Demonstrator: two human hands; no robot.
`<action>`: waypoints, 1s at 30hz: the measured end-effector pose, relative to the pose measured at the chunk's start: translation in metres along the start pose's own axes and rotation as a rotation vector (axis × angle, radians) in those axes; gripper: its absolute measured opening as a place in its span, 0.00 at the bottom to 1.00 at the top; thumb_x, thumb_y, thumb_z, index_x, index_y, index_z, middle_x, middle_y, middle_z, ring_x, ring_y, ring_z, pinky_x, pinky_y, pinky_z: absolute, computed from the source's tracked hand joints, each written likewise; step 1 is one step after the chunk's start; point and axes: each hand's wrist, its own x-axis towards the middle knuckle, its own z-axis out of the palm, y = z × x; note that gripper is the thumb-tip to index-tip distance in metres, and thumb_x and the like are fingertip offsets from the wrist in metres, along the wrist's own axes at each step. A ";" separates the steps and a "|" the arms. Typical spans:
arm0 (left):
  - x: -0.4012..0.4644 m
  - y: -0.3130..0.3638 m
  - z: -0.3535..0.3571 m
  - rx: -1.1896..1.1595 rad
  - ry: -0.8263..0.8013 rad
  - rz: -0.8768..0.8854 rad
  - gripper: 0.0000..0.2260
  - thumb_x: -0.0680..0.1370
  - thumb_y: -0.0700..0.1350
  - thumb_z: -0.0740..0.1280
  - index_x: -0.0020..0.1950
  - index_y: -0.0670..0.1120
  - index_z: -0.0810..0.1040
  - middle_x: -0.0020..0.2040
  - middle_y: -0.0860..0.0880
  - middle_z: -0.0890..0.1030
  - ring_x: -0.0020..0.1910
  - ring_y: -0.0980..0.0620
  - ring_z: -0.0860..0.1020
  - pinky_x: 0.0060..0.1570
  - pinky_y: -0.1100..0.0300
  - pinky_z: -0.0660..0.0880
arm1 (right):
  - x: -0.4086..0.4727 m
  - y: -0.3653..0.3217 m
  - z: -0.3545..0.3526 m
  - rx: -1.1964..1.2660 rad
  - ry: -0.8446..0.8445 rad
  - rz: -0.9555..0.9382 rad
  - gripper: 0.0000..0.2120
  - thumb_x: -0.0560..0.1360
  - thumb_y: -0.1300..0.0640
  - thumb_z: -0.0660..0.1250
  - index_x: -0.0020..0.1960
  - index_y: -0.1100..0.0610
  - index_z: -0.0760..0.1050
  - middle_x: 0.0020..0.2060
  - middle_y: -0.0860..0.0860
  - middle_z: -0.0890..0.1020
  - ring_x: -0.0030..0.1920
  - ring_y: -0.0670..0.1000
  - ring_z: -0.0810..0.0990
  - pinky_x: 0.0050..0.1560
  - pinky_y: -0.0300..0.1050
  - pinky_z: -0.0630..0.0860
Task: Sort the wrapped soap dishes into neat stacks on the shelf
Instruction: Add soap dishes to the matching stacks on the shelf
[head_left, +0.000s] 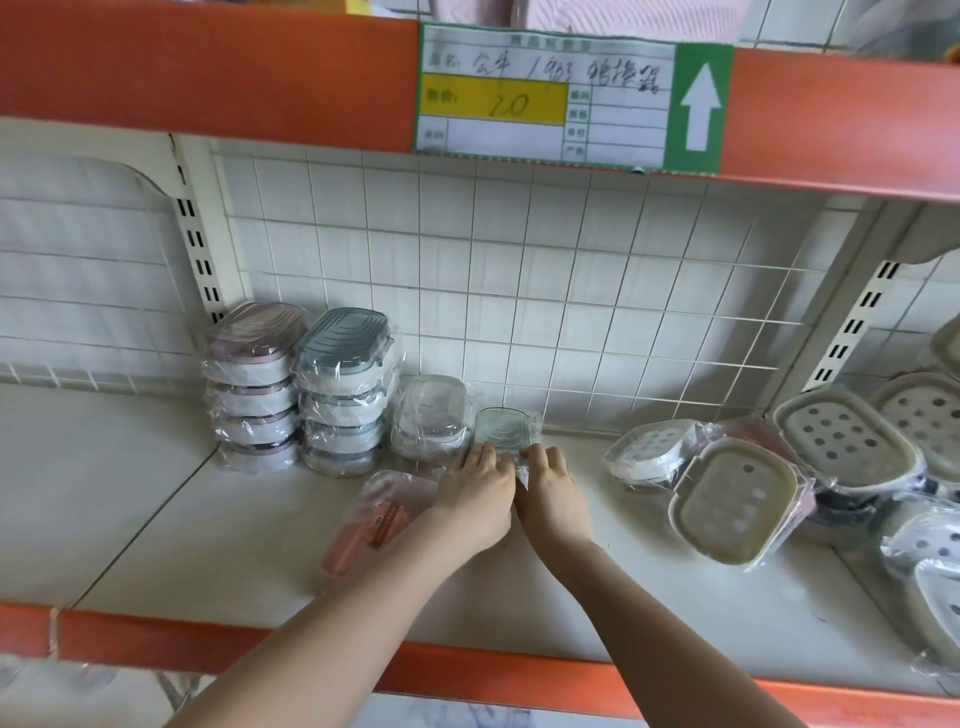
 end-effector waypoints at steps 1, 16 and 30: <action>-0.001 0.000 0.001 0.005 0.007 -0.005 0.22 0.76 0.39 0.58 0.71 0.38 0.62 0.72 0.37 0.61 0.74 0.42 0.58 0.73 0.49 0.52 | 0.001 0.000 -0.001 0.012 -0.023 -0.013 0.17 0.78 0.54 0.61 0.66 0.56 0.66 0.60 0.56 0.71 0.58 0.61 0.74 0.47 0.48 0.70; 0.015 0.050 -0.027 -0.262 0.124 0.060 0.15 0.79 0.45 0.57 0.64 0.44 0.69 0.62 0.45 0.74 0.59 0.43 0.74 0.50 0.53 0.71 | -0.015 0.056 -0.050 -0.414 0.278 -0.140 0.12 0.64 0.60 0.73 0.47 0.56 0.80 0.46 0.53 0.81 0.47 0.59 0.80 0.49 0.52 0.76; 0.072 0.123 0.004 -0.644 -0.091 0.164 0.23 0.78 0.42 0.62 0.73 0.46 0.64 0.72 0.43 0.64 0.70 0.44 0.64 0.67 0.57 0.62 | -0.031 0.132 -0.095 -0.647 0.211 -0.034 0.28 0.54 0.49 0.79 0.53 0.51 0.79 0.54 0.50 0.82 0.62 0.55 0.76 0.62 0.64 0.69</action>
